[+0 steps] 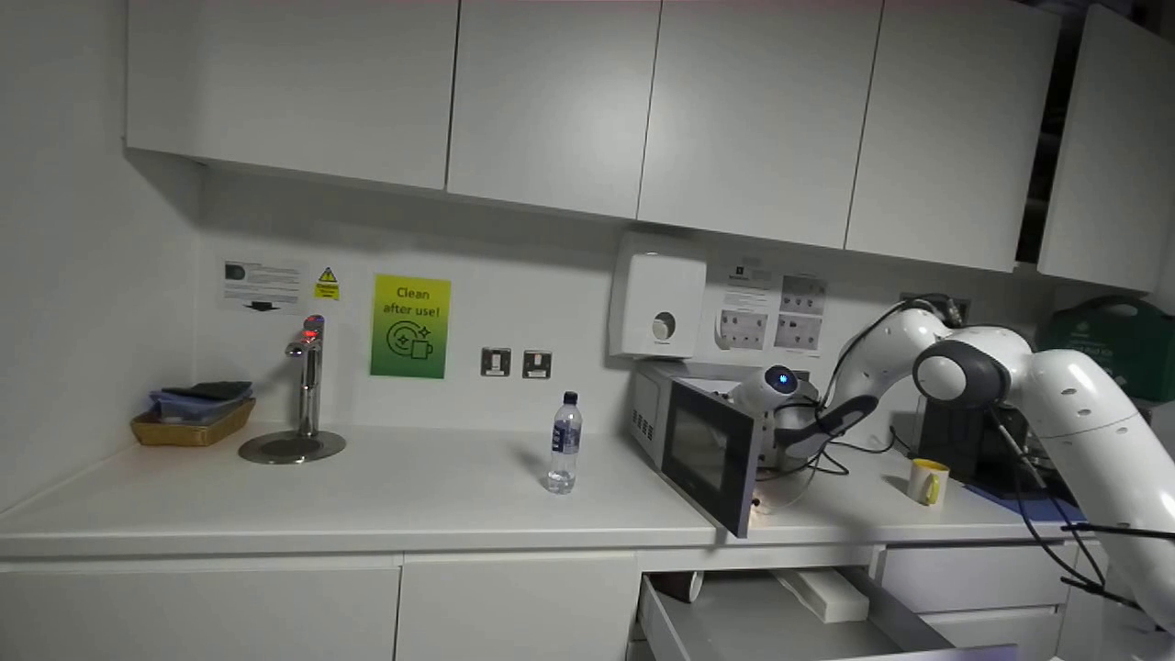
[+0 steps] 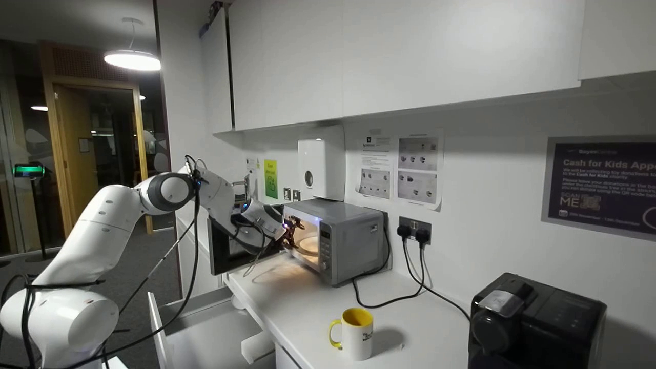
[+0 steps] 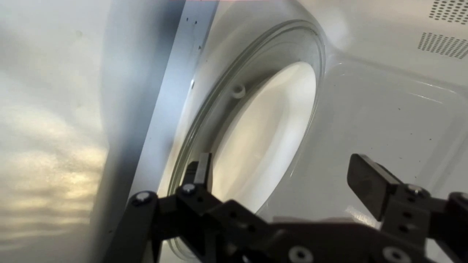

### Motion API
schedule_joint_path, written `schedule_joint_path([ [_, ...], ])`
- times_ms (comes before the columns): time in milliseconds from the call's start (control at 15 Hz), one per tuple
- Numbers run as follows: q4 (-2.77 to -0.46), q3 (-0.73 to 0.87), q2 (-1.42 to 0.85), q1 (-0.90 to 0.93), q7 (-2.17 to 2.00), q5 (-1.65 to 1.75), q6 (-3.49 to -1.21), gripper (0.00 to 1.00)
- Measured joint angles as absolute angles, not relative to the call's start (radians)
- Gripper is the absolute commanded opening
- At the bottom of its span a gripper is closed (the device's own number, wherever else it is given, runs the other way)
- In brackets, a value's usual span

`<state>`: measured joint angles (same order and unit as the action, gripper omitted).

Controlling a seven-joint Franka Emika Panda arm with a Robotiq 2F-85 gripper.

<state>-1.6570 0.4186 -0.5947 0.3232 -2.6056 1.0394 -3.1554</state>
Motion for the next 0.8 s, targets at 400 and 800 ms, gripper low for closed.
schedule_joint_path([
  [400,-1.72,0.586,-0.598,0.454,-2.606,0.943,-3.24,1.0],
  [800,-1.791,0.734,-0.607,0.583,-2.606,0.845,-3.3,1.0],
])
